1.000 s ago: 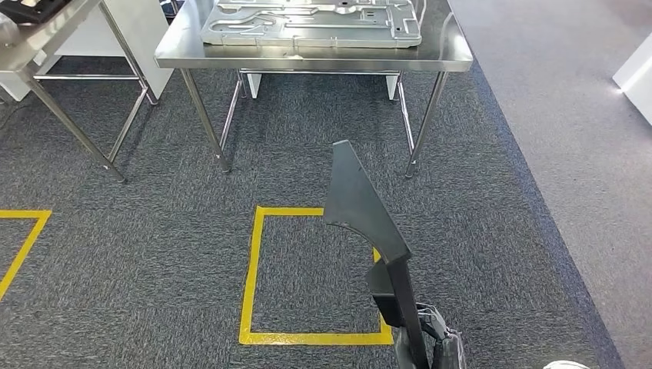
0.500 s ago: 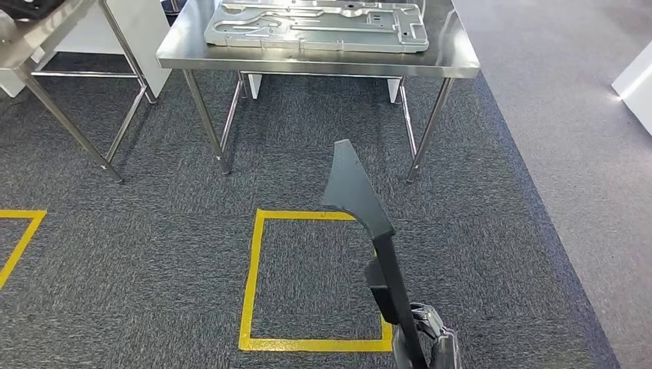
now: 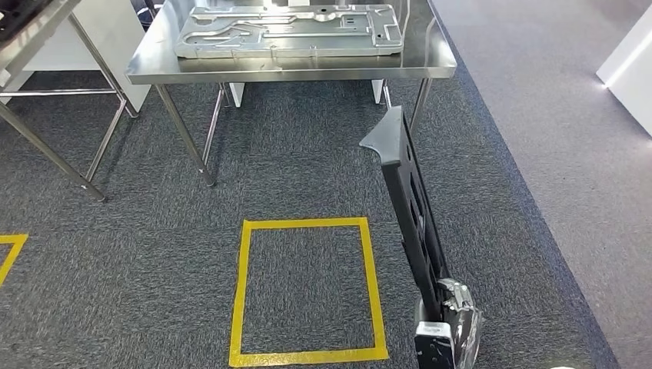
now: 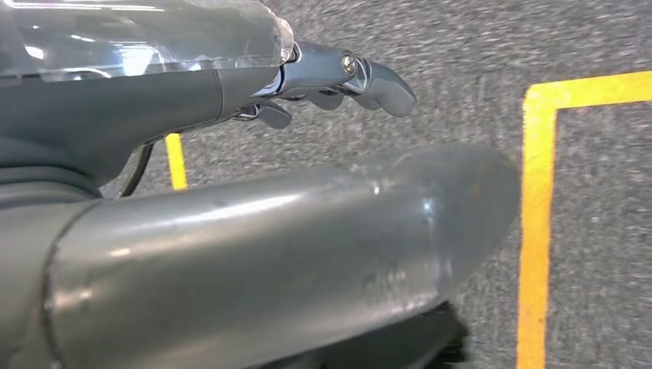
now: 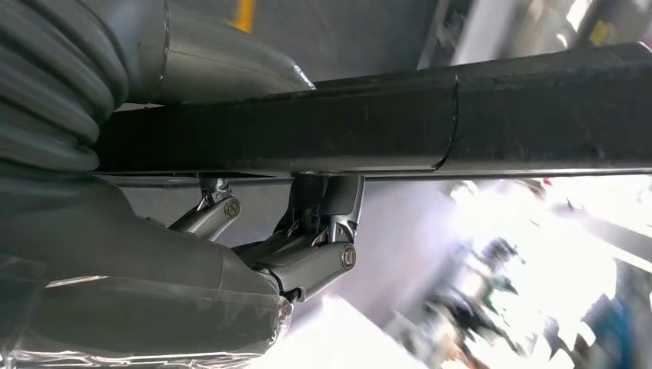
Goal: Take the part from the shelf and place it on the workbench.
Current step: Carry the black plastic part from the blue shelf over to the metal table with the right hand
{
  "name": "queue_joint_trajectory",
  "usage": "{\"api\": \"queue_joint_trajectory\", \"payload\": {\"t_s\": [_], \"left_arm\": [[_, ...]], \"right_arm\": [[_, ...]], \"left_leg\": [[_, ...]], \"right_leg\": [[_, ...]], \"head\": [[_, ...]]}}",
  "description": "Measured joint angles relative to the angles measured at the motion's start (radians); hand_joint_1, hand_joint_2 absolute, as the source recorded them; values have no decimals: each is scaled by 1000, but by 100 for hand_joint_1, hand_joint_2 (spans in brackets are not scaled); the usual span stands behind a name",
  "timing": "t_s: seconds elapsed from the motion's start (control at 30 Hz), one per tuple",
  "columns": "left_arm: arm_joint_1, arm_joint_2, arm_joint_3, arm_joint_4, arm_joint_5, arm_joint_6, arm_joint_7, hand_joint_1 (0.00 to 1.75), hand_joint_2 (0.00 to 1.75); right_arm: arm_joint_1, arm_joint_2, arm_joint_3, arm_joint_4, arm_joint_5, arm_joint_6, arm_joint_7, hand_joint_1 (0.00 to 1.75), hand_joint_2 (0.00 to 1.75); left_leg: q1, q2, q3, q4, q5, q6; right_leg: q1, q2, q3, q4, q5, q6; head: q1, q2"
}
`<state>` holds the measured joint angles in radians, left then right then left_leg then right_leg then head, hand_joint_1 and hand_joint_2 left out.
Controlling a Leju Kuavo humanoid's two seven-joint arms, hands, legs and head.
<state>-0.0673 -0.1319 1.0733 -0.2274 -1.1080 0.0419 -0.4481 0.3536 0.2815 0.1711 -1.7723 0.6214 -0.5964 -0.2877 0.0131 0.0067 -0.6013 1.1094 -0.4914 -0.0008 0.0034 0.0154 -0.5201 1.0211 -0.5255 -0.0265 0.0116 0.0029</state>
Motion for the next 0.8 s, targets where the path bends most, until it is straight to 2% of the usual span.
{"api": "queue_joint_trajectory", "payload": {"t_s": [0.03, 0.07, 0.17, 0.2, 0.23, 0.3, 0.33, 0.37, 0.4, 0.47, 0.5, 0.53, 0.6, 0.67, 0.7, 0.73, 0.8], "left_arm": [[-2, 2, 0, 0, -3, 0, 1, 0, 0], [-4, 3, -1, 0, -4, 0, 2, 0, 0], [-6, 2, -1, 0, -6, -1, 2, 0, 0], [-6, 2, -2, 0, -8, -2, 2, 0, 0], [-6, 2, -2, 0, -13, -2, 2, 0, 0], [-7, 2, -5, 0, -28, -4, 4, 0, 0], [-8, 2, -8, 0, -37, -6, 6, 0, 0], [-8, 2, -12, 0, -46, -8, 9, 0, 0], [-10, 2, -17, 0, -55, -11, 13, 0, 0], [-14, 1, -28, 0, -74, -17, 25, 0, 0], [-18, 0, -33, 0, -84, -19, 32, 0, 0], [-24, 0, -39, 0, -93, -21, 38, 0, 0], [-36, 0, -53, 0, -110, -25, 49, 0, 0], [-48, -1, -67, 0, -125, -33, 60, 0, 0], [-53, -1, -74, 0, -131, -36, 63, 0, 0], [-58, -1, -80, 0, -136, -39, 67, 0, 0], [-67, -1, -90, 0, -142, -43, 72, 0, 0]], "right_arm": [[-17, -1, 2, 3, 14, -11, 10, 175, 175], [-29, -2, 5, 6, 22, -14, 15, 175, 175], [-46, -6, 10, 14, 34, -22, 23, 175, 175], [-51, -8, 11, 16, 54, -33, 29, 175, 175], [-59, -10, 12, 17, 88, -48, 40, 175, 175], [-90, -12, 11, 25, 230, -79, 83, 175, 175], [-111, -12, 9, 32, 316, -87, 109, 175, 175], [-136, -13, 6, 41, 406, -90, 142, 175, 175], [-165, -16, 4, 55, 490, -88, 178, 175, 175], [-236, -29, 4, 92, 665, -65, 269, 175, 175], [-278, -41, 8, 117, 753, -43, 313, 175, 175], [-323, -55, 16, 144, 830, -17, 352, 175, 175], [-412, -96, 59, 208, 922, 45, 426, 175, 175], [-503, -135, 129, 281, 944, 109, 491, 175, 175], [-548, -147, 164, 319, 945, 135, 506, 175, 175], [-591, -152, 196, 358, 945, 155, 509, 175, 175], [-661, -155, 244, 426, 943, 184, 497, 175, 175]], "left_leg": [[-4, 0, 16, -41, 14, 7], [-7, 0, 23, -60, 13, 12], [-6, -4, 40, -86, 9, 26], [-3, -5, 50, -94, 9, 30], [0, -6, 60, -101, 9, 34], [1, -4, 69, -105, 3, 36], [1, -2, 72, -105, -1, 35], [1, -1, 78, -105, -7, 34], [2, -1, 86, -105, -13, 31], [6, -1, 107, -105, -28, 23], [7, 0, 118, -105, -34, 18], [8, 1, 122, -106, -40, 13], [8, 3, 125, -106, -44, -1], [8, 4, 127, -98, -48, -12], [9, 3, 121, -77, -52, -15], [10, 3, 100, -39, -62, -17], [10, 1, 22, 84, -97, -18]], "right_leg": [[1, 2, 4, -1, -5, 5], [0, 2, 7, -1, -6, 12], [-1, 0, 15, 9, -2, 31], [-1, -2, 7, 28, -12, 35], [-4, -3, -12, 63, -31, 39], [-10, -5, -88, 179, -82, 50], [-14, -6, -129, 233, -98, 55], [-18, -7, -159, 262, -97, 61], [-21, -9, -168, 252, -71, 65], [-27, -13, -137, 138, 26, 70], [-26, -15, -117, 79, 60, 69], [-23, -17, -104, 36, 74, 63], [-16, -19, -103, 13, 72, 46], [-15, -16, -97, 7, 77, 27], [-16, -14, -91, 4, 73, 19], [-16, -13, -84, 2, 71, 12], [-15, -13, -72, 0, 64, 3]], "head": [[-1, 0], [0, 0], [0, 0], [3, 0], [6, 0], [11, 0], [11, 0], [11, 0], [11, 0], [12, 0], [11, 0], [12, 0], [11, 0], [11, 0], [9, 0], [7, 0], [1, 0]]}}
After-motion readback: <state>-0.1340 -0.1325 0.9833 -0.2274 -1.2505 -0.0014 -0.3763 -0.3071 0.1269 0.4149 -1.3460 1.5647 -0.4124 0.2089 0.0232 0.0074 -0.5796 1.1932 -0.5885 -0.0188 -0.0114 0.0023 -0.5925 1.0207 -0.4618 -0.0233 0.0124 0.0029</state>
